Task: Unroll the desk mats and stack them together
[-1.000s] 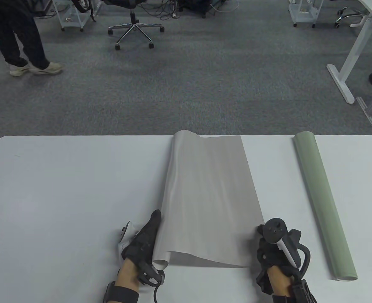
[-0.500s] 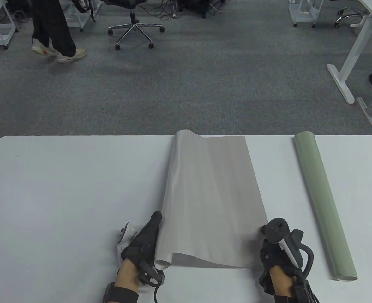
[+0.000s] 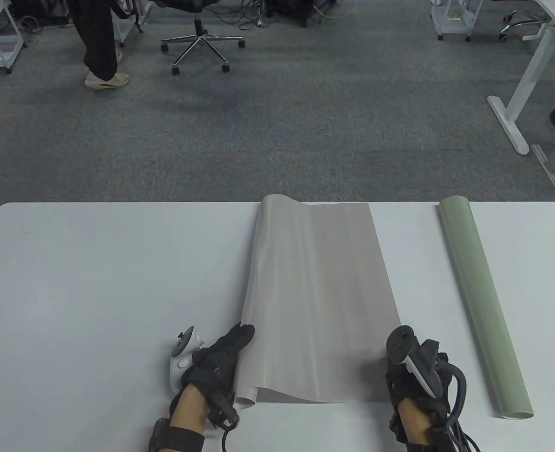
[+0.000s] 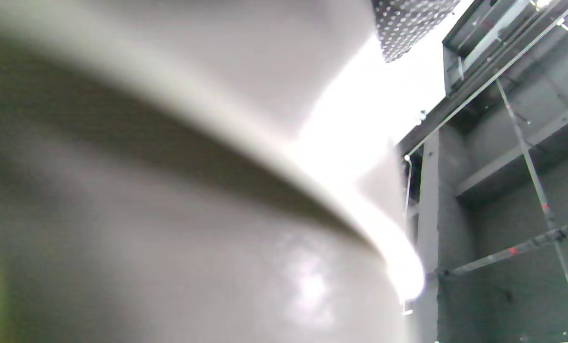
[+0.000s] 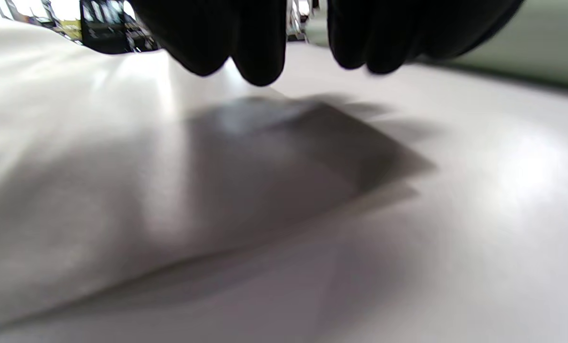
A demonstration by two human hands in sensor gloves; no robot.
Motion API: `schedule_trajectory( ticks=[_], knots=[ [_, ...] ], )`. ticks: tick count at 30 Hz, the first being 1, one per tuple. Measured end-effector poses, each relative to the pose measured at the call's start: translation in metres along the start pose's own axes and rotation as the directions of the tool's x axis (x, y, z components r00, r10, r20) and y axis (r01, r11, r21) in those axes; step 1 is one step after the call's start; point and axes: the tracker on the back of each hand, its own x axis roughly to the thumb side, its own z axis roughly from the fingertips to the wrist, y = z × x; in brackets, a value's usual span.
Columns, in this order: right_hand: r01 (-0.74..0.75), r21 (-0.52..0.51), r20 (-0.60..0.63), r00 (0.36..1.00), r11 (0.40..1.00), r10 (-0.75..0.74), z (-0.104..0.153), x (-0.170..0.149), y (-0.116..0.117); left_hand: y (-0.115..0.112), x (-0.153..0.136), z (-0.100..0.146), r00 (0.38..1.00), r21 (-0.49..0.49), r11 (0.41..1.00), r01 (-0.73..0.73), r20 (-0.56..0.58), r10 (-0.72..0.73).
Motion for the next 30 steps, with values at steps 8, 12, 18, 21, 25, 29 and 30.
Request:
schedule_trajectory(
  ticks=[8,12,18,21,25,29,30],
  knots=[
    [0.062,0.1,0.393,0.914,0.993,-0.097,0.014,0.058,0.032,0.003,-0.003,0.0,1.0,0.0,1.0,-0.011,-0.004,0.011],
    [-0.024,0.183,0.376,0.925,0.983,-0.047,0.012,0.066,0.04,0.004,-0.006,0.002,0.996,0.024,0.996,-0.092,0.005,0.091],
    [0.018,0.251,0.367,0.923,0.968,-0.113,0.011,0.061,0.043,0.005,-0.004,0.001,0.998,-0.045,0.997,-0.068,-0.005,0.068],
    [0.028,0.254,0.363,0.924,0.967,-0.123,0.011,0.059,0.044,0.002,-0.002,0.0,0.995,-0.063,0.993,-0.096,0.021,0.098],
    [0.034,0.259,0.361,0.924,0.965,-0.129,0.011,0.058,0.045,0.001,-0.001,0.002,0.995,-0.05,0.995,-0.089,0.046,0.092],
    [0.051,0.265,0.36,0.921,0.963,-0.147,0.01,0.056,0.045,0.002,0.0,0.005,0.98,-0.013,0.983,-0.185,0.067,0.185],
    [0.061,0.268,0.359,0.92,0.962,-0.158,0.01,0.055,0.045,0.002,-0.001,0.006,0.98,-0.018,0.982,-0.187,0.064,0.187]
  ],
)
